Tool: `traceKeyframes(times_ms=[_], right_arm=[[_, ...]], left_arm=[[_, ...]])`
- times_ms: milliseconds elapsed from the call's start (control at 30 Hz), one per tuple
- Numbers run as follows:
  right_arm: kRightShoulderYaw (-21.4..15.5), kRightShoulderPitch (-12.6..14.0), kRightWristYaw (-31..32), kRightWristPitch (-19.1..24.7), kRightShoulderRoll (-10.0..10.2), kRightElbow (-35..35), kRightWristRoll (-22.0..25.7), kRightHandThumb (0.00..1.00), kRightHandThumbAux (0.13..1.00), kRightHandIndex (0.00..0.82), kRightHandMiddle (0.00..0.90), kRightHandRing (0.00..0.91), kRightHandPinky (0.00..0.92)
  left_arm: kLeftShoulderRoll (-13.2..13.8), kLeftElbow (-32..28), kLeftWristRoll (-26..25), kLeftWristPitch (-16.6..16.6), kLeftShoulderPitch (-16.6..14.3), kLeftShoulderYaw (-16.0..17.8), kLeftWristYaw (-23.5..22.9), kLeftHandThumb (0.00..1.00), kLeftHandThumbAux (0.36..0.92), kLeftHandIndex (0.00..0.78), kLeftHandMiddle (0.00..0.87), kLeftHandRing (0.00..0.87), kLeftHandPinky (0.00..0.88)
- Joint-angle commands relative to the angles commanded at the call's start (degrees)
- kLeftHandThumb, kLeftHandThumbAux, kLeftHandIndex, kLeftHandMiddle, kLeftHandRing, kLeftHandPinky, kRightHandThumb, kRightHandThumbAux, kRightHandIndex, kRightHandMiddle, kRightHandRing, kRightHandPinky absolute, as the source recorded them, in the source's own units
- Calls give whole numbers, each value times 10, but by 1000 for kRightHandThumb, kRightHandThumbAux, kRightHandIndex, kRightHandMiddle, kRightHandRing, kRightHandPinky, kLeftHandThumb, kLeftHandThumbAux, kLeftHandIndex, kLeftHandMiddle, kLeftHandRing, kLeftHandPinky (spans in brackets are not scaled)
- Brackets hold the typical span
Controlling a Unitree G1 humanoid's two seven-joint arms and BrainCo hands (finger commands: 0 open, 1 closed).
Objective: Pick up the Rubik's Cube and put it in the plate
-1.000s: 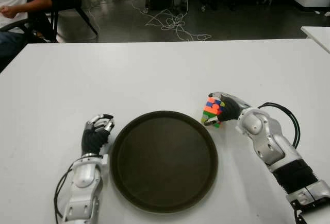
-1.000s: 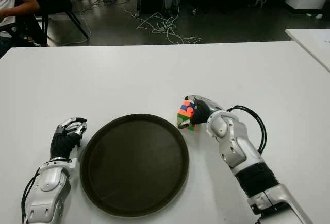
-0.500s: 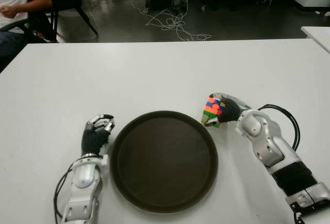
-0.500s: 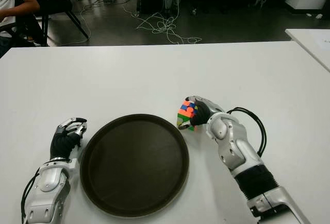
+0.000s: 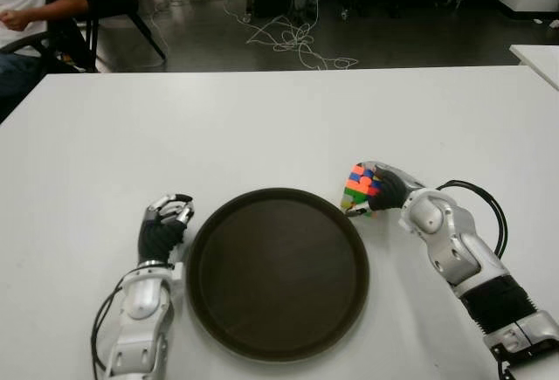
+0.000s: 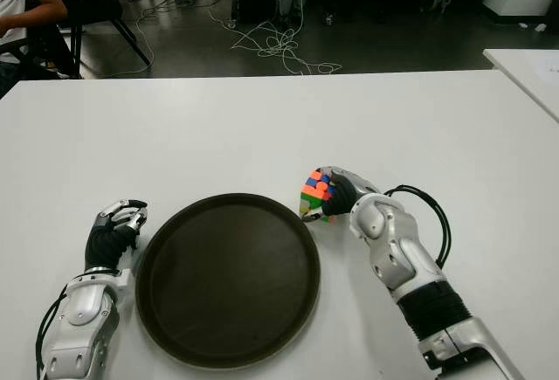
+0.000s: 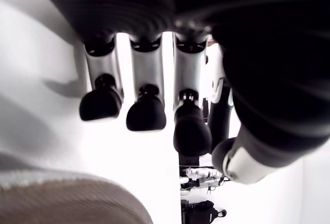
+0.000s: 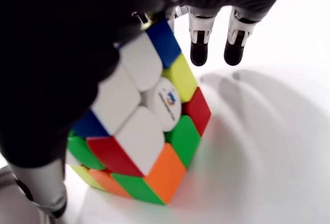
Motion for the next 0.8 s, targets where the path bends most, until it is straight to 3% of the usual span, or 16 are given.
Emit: traceKeyframes(times_ms=[800], right_arm=[[-1,1,-19,-2,5,14,1,0,705,0,0,0,0]], left_arm=[[-3,-12,6,7,4,-2,8,709,705,444,803,815,811]])
